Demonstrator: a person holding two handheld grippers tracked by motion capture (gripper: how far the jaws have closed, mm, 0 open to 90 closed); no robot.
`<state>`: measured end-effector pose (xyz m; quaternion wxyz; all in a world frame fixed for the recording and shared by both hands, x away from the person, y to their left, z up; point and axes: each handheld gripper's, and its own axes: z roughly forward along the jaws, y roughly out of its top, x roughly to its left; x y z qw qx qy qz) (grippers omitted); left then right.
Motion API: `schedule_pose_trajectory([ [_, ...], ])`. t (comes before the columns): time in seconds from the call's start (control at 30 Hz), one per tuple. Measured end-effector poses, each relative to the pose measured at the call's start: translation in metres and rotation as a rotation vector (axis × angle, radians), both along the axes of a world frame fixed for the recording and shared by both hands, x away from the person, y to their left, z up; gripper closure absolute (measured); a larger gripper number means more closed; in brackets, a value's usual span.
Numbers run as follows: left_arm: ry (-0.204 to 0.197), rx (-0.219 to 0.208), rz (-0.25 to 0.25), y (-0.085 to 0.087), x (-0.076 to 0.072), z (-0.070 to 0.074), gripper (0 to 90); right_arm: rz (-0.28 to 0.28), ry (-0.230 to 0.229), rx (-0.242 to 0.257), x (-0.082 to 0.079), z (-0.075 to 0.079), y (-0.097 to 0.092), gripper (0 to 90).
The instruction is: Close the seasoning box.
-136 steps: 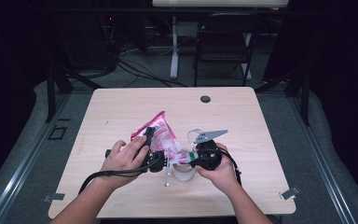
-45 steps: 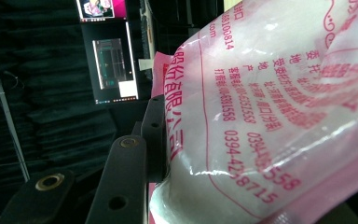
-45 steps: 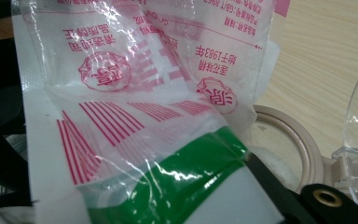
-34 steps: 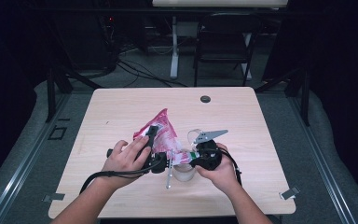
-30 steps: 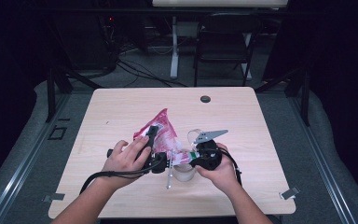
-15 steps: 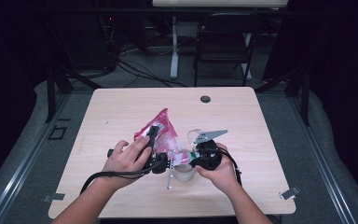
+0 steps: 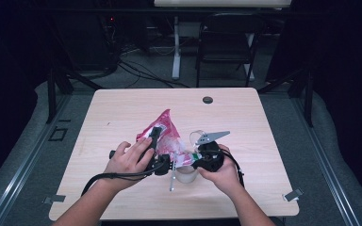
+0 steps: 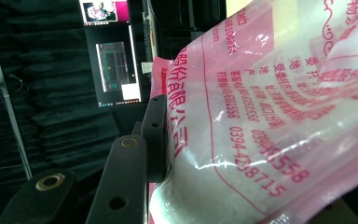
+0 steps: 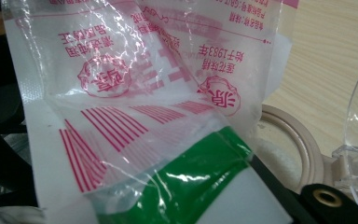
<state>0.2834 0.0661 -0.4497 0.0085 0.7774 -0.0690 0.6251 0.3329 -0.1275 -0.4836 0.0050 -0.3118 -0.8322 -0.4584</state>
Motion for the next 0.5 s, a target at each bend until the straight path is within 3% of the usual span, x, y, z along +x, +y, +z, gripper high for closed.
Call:
schedule_pose_trajectory([
  [0.33,-0.013,0.011,-0.009,-0.0005,-0.0002,0.0008,66.5,0.002,0.001,-0.002,0.0000,-0.0006,0.0009,90.0],
  [0.5,0.002,0.000,-0.001,0.0001,0.0000,-0.0001,66.5,0.001,0.000,-0.002,0.0001,-0.0007,0.0007,90.0],
])
